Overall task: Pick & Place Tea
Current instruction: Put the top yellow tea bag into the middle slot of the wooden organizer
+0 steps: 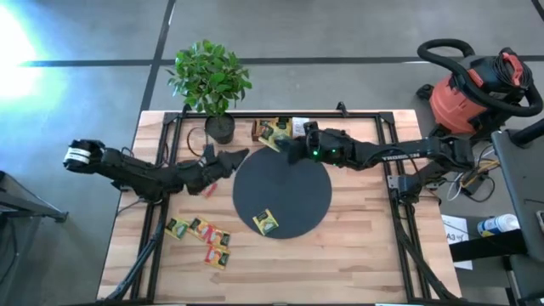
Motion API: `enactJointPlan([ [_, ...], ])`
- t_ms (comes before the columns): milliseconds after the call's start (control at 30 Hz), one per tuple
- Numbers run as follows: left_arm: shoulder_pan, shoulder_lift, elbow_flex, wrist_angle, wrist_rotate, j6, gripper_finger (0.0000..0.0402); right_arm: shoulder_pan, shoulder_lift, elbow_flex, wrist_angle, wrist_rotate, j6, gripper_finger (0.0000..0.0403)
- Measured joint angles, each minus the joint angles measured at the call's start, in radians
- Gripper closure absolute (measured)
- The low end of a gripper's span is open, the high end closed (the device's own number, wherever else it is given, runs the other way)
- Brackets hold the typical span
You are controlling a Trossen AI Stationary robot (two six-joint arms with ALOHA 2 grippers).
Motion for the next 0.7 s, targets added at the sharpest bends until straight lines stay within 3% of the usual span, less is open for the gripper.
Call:
enactJointPlan([
  [233,0.038,0.089,0.097,0.012,0.012,0.132,0.0253,0.002,0.056,0.060,0.023,0.002,0.037,0.0394],
  [533,0.062,0.128,0.179,0.028,0.033,0.365,0.0250,0.001,0.058,0.062,0.040,0.004,0.088,0.0394],
  [700,0.107,0.132,0.179,0.074,0.150,0.354,0.0250,0.005,0.061,0.069,0.057,0.006,0.094,0.0394],
])
